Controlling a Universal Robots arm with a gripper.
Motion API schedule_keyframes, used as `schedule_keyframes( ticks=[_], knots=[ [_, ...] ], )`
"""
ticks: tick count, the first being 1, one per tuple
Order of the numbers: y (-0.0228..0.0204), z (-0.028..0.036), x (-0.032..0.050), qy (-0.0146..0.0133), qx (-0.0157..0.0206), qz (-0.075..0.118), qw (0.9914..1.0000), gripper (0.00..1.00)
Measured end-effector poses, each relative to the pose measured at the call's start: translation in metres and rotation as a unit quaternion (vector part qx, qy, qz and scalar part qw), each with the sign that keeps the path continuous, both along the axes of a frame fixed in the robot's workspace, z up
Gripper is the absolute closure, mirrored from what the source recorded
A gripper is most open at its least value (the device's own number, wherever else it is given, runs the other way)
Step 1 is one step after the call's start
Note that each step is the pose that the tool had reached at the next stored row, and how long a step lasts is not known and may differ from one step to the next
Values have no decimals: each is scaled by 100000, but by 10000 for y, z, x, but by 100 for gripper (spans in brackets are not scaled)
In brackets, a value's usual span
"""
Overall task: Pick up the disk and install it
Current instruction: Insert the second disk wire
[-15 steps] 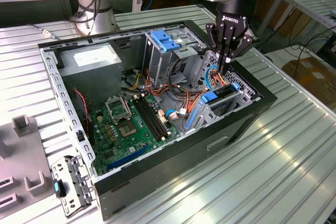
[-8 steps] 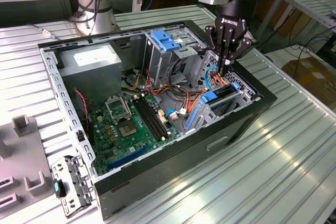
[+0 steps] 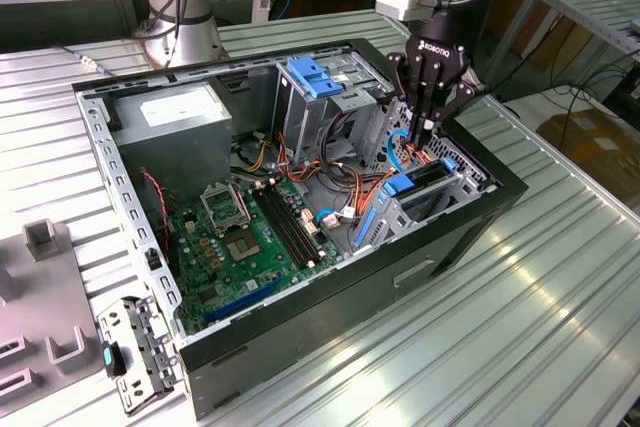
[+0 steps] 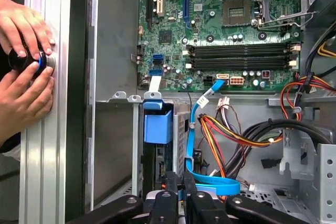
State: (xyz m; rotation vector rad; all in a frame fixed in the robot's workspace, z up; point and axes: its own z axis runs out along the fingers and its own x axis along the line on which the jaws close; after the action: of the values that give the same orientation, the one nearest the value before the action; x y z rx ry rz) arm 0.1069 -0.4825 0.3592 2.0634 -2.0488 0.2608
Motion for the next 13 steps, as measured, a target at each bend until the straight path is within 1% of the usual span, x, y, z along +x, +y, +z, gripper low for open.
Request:
schedule_keyframes(
  ticks=[11, 12, 13],
  knots=[
    [0, 0, -5, 2, -3, -4, 100000, 84],
    [0, 0, -5, -11, -4, 4, 100000, 84],
    [1, 0, -9, -104, -8, 38, 100000, 84]
  ],
)
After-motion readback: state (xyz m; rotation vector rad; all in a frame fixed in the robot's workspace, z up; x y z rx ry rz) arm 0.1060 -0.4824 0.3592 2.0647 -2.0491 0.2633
